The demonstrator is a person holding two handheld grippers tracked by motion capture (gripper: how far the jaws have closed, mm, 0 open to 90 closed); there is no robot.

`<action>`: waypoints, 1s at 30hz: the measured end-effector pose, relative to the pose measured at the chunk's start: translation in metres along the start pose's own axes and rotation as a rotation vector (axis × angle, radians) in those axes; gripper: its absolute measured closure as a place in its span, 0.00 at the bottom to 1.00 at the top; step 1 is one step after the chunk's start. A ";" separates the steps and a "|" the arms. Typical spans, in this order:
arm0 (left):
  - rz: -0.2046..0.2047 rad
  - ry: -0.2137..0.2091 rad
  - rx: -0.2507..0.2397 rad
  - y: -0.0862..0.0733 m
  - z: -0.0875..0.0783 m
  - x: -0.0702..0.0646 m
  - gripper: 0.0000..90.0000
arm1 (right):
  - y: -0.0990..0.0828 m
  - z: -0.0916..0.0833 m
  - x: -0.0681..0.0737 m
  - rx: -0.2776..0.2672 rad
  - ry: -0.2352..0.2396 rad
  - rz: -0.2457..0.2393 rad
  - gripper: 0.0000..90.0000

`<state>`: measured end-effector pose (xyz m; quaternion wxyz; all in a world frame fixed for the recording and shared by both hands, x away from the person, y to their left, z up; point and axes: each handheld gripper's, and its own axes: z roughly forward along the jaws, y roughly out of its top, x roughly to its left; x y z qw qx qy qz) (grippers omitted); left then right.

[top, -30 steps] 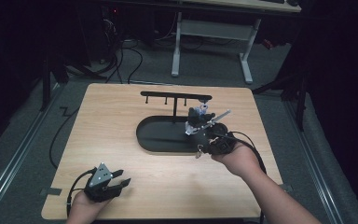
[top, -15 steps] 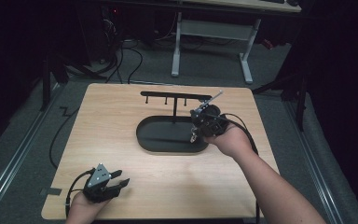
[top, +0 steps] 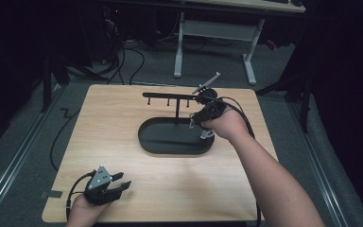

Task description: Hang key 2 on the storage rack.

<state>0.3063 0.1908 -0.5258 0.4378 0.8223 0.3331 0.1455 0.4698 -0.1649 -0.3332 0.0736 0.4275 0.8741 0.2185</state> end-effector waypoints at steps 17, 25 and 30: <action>-0.008 0.002 -0.008 0.000 0.000 0.002 0.59 | 0.033 0.003 -0.006 0.022 -0.012 -0.002 0.99; -0.008 0.000 -0.006 -0.001 0.000 0.002 0.59 | 0.039 0.006 -0.015 0.020 -0.005 0.033 0.99; -0.002 -0.003 0.004 -0.001 0.001 0.001 0.59 | 0.041 0.009 -0.021 0.009 -0.003 0.059 0.99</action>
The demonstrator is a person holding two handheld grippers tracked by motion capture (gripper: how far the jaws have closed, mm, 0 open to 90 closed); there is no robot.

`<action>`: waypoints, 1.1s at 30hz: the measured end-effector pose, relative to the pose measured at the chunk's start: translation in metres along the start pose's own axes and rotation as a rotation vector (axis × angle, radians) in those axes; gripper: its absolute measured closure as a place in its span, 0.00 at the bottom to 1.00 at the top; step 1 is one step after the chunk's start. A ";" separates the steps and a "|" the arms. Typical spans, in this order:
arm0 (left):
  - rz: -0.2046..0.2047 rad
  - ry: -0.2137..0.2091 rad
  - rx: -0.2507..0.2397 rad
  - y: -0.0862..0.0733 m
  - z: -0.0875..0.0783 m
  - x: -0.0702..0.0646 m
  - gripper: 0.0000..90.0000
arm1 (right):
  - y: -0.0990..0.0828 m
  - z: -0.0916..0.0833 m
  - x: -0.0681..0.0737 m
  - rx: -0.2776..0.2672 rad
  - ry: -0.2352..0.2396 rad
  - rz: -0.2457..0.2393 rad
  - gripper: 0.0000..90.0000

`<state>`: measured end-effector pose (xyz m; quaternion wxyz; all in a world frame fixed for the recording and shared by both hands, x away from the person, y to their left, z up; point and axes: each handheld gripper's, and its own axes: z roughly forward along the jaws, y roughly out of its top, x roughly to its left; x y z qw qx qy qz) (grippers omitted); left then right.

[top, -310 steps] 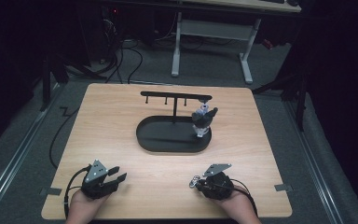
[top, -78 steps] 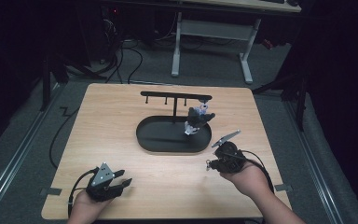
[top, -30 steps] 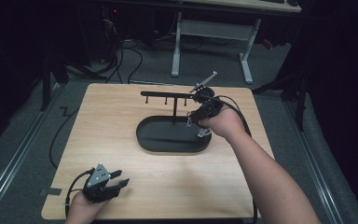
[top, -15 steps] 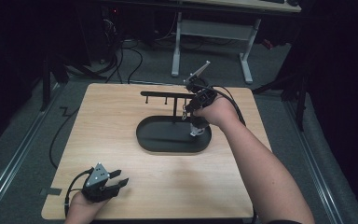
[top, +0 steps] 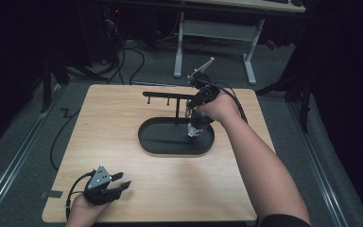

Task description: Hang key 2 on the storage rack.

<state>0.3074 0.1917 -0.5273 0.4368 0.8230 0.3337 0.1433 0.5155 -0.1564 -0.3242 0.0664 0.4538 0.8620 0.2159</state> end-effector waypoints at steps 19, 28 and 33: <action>0.015 -0.004 0.008 0.001 0.003 -0.002 0.59 | -0.042 -0.017 0.007 -0.078 -0.029 0.015 0.82; 0.027 -0.004 0.025 0.001 0.007 -0.006 0.59 | -0.098 -0.013 0.017 -0.154 -0.007 0.000 0.69; 0.030 -0.004 0.033 0.001 0.009 -0.007 0.59 | -0.129 -0.005 0.022 -0.197 0.000 -0.007 0.62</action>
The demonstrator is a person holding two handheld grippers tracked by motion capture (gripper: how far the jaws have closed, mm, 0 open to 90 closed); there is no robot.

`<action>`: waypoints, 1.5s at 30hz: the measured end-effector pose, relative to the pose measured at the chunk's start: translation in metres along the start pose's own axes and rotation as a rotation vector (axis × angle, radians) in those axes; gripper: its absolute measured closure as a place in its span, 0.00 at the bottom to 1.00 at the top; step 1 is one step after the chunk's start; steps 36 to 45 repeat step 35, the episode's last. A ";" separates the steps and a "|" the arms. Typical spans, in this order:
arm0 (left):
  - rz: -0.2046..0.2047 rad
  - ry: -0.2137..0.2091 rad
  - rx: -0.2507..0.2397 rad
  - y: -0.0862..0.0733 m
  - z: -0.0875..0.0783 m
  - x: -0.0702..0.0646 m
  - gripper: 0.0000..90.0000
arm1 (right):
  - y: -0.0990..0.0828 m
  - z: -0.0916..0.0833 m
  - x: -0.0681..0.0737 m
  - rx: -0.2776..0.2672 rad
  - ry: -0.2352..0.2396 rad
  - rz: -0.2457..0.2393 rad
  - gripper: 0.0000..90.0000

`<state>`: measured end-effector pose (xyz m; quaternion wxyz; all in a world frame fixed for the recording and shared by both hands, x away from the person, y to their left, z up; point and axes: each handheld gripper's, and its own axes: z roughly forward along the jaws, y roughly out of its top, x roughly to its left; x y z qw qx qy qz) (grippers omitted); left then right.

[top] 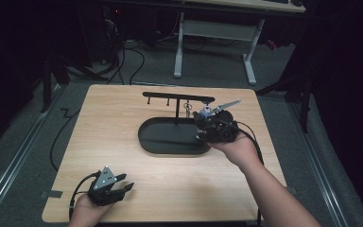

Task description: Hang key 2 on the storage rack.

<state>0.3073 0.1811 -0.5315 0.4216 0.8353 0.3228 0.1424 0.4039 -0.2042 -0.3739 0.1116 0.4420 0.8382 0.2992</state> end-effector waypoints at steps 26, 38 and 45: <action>0.023 -0.027 -0.031 0.005 0.001 -0.010 0.54 | -0.185 0.041 0.029 -0.358 -0.072 -0.004 0.32; 0.031 -0.031 -0.034 0.005 0.000 -0.013 0.54 | -0.186 0.042 0.023 -0.382 -0.076 0.023 0.32; 0.031 -0.031 -0.034 0.005 0.000 -0.013 0.54 | -0.186 0.042 0.023 -0.382 -0.076 0.023 0.32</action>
